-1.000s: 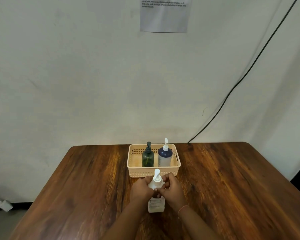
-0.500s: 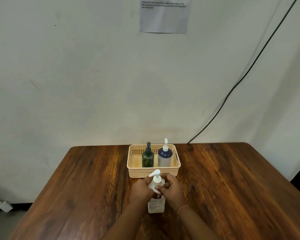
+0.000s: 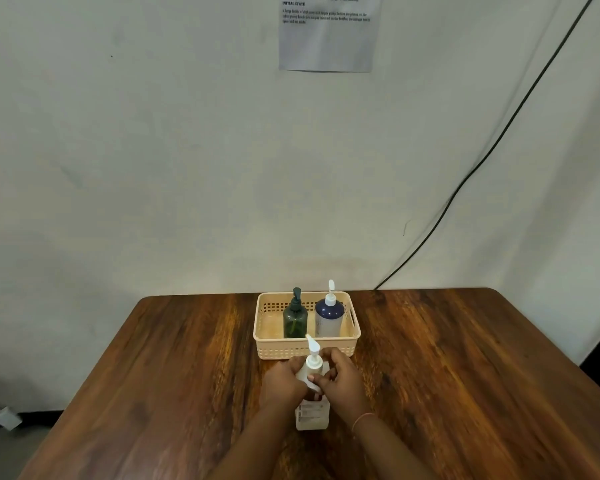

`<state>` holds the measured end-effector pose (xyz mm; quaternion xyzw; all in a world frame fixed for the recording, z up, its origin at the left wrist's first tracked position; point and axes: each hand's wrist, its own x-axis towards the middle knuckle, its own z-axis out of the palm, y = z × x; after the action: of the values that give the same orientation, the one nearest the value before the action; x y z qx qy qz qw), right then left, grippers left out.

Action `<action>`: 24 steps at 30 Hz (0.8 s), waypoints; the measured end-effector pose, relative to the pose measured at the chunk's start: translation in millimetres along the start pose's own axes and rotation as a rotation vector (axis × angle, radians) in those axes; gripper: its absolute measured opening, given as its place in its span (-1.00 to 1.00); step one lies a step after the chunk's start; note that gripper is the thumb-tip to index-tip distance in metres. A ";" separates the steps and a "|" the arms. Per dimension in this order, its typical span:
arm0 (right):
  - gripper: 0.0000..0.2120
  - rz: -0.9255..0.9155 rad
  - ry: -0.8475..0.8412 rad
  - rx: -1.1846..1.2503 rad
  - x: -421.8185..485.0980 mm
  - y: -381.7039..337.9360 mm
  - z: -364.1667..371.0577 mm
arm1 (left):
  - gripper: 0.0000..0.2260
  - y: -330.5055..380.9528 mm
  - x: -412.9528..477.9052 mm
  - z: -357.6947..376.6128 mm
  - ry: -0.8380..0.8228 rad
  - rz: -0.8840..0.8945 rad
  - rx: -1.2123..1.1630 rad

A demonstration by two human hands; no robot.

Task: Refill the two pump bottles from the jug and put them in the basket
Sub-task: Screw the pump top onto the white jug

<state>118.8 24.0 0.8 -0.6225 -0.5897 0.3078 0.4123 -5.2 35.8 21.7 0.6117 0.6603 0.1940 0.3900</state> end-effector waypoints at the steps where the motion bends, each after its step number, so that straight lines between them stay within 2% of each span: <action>1: -0.69 0.006 -0.005 0.000 0.9 0.2 -0.1 | -0.33 0.3 -0.4 0.5 0.003 -0.004 0.001; 17: -0.73 0.028 0.029 -0.032 -1.2 0.9 -1.2 | -0.34 0.4 0.5 3.4 0.015 0.006 0.021; 20: -0.70 0.058 0.034 -0.016 -2.2 -0.7 -2.5 | -0.35 -2.1 0.6 3.3 0.002 0.027 0.017; 24: -0.57 0.150 0.161 -0.017 -10.9 -0.7 -2.9 | -0.33 -4.0 -1.3 1.6 -0.020 0.058 0.017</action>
<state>119.8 12.7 1.6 -0.6909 -0.5091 0.2819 0.4290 -6.8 33.5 18.1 0.6357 0.6401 0.1931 0.3858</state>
